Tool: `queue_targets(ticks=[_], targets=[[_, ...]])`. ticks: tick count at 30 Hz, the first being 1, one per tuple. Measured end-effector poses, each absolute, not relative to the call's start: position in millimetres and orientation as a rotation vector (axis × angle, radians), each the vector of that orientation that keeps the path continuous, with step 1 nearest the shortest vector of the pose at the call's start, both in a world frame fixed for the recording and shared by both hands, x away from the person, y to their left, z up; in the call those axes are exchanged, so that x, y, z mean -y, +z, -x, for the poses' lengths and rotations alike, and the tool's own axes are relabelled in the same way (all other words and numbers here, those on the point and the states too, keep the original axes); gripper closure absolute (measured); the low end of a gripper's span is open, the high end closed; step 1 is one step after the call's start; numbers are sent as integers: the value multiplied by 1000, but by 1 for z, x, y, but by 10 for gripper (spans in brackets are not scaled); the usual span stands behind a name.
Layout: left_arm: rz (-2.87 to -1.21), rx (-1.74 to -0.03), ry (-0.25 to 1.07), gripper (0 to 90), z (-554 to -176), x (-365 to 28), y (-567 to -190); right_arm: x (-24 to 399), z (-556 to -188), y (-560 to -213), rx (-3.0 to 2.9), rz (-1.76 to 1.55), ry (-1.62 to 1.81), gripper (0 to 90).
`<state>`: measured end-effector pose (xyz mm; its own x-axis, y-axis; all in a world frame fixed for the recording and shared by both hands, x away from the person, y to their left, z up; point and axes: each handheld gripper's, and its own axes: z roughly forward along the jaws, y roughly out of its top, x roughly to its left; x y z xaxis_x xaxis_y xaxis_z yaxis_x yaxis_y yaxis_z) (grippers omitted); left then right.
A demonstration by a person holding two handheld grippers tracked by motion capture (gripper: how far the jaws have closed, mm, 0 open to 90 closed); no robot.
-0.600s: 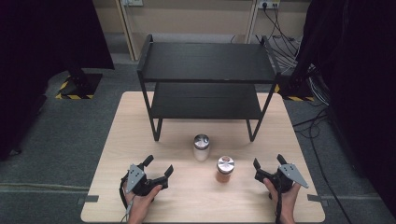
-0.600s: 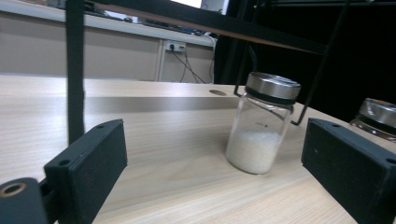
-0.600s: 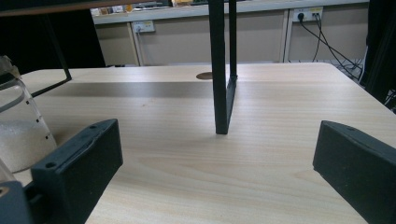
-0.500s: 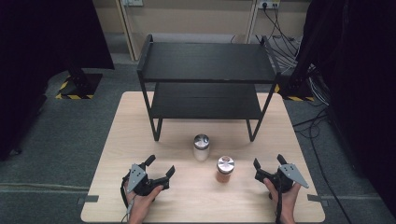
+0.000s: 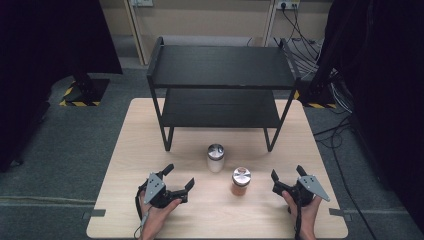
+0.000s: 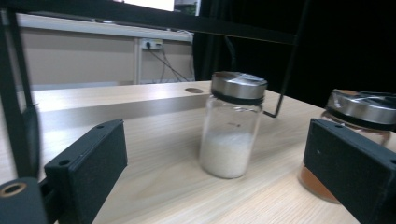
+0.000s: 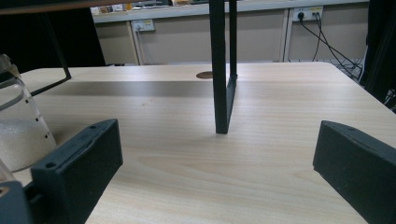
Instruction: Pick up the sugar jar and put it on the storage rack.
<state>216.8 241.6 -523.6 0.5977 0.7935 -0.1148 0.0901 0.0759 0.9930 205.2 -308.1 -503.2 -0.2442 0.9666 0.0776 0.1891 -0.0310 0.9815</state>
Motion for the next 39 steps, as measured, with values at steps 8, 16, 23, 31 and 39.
queue_targets(ticks=[8, 16, 23, 31, 39], targets=[[-1473, -756, 614, 58, -230, -230, -519, 307, -205, -504, -1506, -1259, 1346, 17], [-1501, -750, 612, 63, -241, -220, -516, 307, -204, -504, -1506, -1255, 1344, 17], [-1508, -760, 598, 65, -250, -213, -514, 307, -205, -504, -1508, -1257, 1347, 16], [-1543, -753, 594, 64, -259, -206, -506, 307, -205, -503, -1513, -1253, 1344, 17], [-1562, -752, 593, 64, -267, -200, -503, 307, -205, -503, -1517, -1254, 1342, 17]])
